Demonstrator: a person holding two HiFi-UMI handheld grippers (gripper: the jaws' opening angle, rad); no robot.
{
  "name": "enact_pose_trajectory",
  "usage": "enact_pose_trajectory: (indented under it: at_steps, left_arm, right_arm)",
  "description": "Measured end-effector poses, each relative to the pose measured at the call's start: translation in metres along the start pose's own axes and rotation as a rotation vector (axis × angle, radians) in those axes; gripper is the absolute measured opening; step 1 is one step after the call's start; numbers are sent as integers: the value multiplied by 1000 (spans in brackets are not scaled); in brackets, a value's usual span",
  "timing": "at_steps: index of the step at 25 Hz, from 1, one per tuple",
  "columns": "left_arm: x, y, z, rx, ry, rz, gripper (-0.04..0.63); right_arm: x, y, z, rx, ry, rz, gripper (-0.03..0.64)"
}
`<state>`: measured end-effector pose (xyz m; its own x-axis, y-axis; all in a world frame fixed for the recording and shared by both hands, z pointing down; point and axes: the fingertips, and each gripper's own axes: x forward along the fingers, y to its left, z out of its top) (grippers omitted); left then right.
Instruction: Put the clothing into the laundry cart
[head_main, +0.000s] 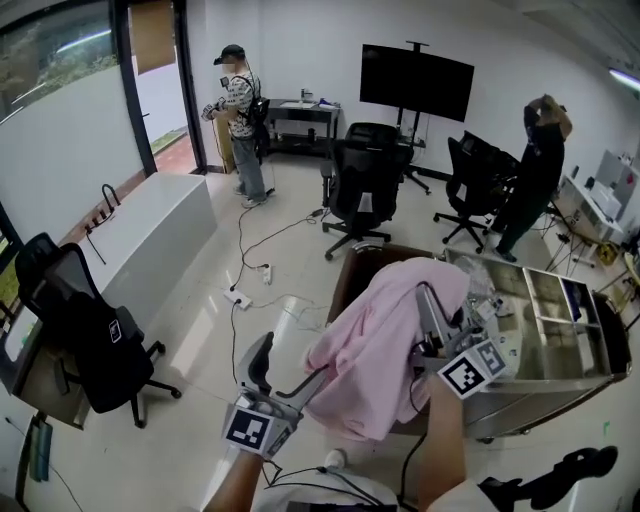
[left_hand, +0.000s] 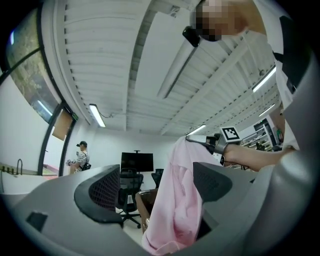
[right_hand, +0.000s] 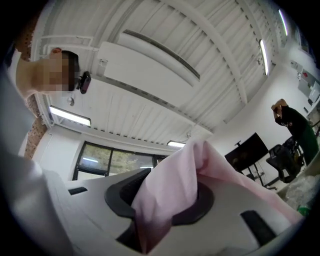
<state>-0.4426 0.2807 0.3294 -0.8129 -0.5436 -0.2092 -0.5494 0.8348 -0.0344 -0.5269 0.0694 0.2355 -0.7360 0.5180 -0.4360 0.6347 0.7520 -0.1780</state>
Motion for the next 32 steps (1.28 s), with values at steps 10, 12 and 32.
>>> enact_pose_trajectory:
  at_steps: [10, 12, 32]
  left_arm:
    - [90, 10, -27, -28, 50, 0, 434]
    - [97, 16, -41, 4, 51, -16, 434]
    - [113, 30, -59, -4, 49, -136, 434]
  right_arm:
    - [-21, -99, -222, -12, 855, -57, 469]
    - [-31, -88, -208, -26, 831, -47, 469]
    - [-54, -47, -88, -425, 224, -454, 463]
